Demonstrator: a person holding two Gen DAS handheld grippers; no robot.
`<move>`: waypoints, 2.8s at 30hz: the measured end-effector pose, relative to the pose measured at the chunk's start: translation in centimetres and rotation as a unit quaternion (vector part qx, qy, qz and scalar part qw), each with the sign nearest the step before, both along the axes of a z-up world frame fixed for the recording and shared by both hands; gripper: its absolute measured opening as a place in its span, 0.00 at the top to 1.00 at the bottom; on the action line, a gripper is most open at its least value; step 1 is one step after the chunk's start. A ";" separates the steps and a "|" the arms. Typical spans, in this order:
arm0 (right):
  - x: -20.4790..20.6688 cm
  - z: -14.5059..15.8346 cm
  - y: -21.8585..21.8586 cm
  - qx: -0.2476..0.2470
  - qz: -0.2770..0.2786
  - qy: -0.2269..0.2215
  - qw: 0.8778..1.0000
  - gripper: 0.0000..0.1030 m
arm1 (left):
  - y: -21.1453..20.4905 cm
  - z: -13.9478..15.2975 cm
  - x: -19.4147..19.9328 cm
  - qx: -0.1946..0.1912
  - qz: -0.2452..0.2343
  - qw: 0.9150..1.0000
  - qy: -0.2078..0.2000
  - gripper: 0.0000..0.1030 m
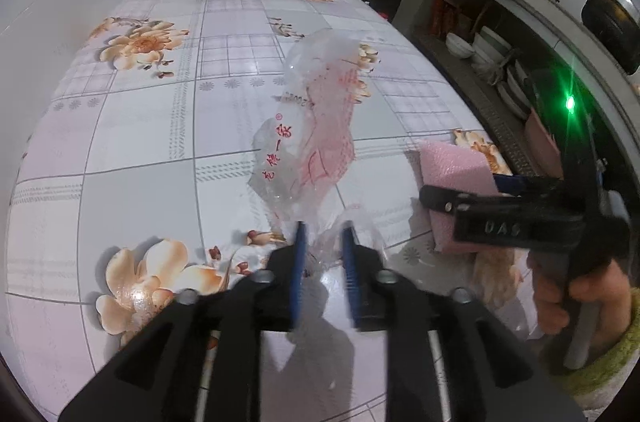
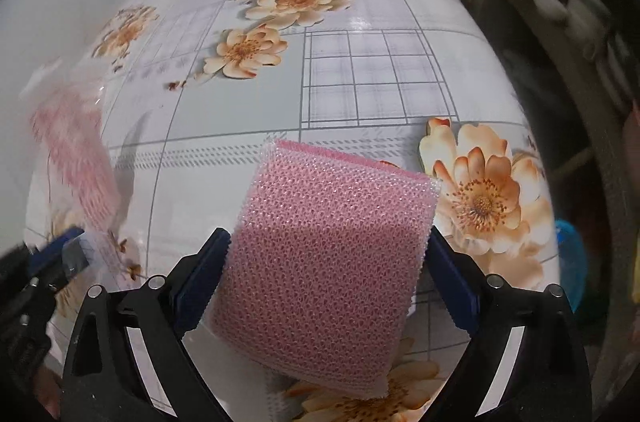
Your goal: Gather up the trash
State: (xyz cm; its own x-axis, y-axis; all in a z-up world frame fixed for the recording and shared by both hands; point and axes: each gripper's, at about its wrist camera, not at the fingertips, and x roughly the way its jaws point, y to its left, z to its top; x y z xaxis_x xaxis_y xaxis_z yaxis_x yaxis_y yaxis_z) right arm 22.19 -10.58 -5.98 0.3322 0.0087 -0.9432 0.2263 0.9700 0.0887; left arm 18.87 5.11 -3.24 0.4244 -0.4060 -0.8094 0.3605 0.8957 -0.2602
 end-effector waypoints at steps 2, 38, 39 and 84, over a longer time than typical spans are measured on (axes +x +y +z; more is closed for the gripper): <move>-0.3 0.0 0.0 -0.006 0.012 -0.002 1.000 0.18 | 0.1 0.3 -0.1 -0.007 -0.004 1.000 -0.007 0.63; -6.6 1.4 -4.4 0.088 -0.032 -0.051 0.994 0.27 | -4.9 -1.0 5.3 0.070 -0.027 0.996 -0.047 0.73; -7.0 1.5 -5.1 0.106 -0.043 -0.058 0.992 0.27 | -5.4 -0.6 5.1 0.068 -0.033 0.996 -0.049 0.73; -36.0 -15.6 -37.6 0.194 -0.581 -0.101 0.784 0.17 | -55.9 -9.8 -5.2 0.120 -0.390 0.908 0.093 0.70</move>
